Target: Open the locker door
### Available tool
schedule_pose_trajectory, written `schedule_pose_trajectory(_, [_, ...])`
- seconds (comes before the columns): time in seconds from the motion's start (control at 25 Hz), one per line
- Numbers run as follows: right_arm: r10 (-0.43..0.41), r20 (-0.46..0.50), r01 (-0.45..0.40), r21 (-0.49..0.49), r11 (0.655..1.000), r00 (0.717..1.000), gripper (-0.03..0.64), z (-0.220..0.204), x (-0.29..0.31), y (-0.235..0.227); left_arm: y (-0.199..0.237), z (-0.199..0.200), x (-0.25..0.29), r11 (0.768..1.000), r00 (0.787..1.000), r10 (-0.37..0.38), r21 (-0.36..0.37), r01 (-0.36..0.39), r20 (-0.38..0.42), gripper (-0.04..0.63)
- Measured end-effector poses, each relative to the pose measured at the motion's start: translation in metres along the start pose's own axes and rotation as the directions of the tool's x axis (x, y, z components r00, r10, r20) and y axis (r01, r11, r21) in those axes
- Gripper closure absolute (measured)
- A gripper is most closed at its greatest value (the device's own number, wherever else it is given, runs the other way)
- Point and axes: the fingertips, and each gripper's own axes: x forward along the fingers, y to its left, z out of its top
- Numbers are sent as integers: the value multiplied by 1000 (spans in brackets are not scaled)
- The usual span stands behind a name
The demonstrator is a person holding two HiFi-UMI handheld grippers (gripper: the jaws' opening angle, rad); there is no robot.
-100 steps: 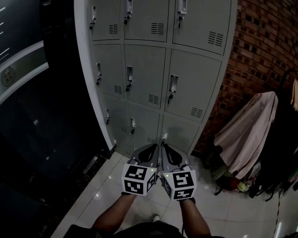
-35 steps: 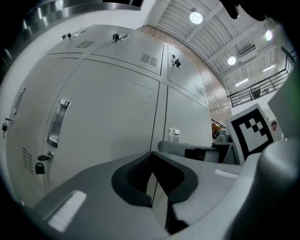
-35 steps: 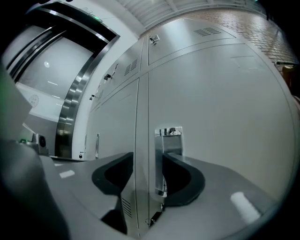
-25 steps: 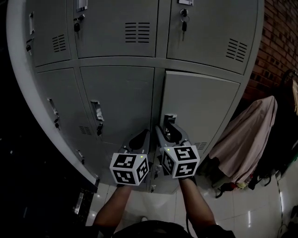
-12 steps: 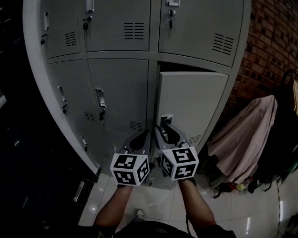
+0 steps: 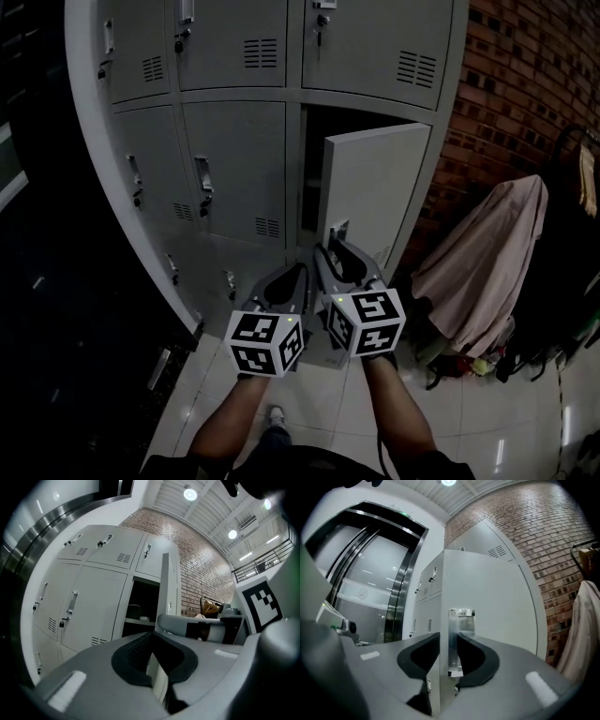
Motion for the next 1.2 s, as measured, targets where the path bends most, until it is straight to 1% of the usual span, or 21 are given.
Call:
schedule_pose_trajectory(0.32, [-31, 16, 31, 1, 1000, 999, 509, 4, -55, -10, -56, -7, -15, 998, 998, -58, 15, 58, -9, 591])
schedule_pose_trajectory(0.68, [-91, 23, 92, -24, 996, 996, 503, 5, -92, -29, -91, -11, -21, 996, 996, -86, 27, 86, -4, 591])
schedule_pose_trajectory(0.84, [-89, 12, 89, -35, 995, 996, 503, 5, -99, -33, -102, -11, -26, 996, 997, -78, 32, 78, 5, 591])
schedule_pose_trajectory(1.0, [-111, 9, 111, -47, 993, 994, 502, 6, -109, -41, -109, -11, -34, 998, 999, -53, 34, 52, 9, 591])
schedule_pose_trajectory(1.12, [-122, -9, 120, -109, 987, 992, 488, 5, -114, -43, -111, -11, -41, 999, 1000, -21, 29, 21, 8, 591])
schedule_pose_trajectory(1.2, [-116, -21, 112, -139, 984, 993, 466, 4, -116, -42, -114, -13, -45, 1000, 1000, -6, 31, 6, 2, 591])
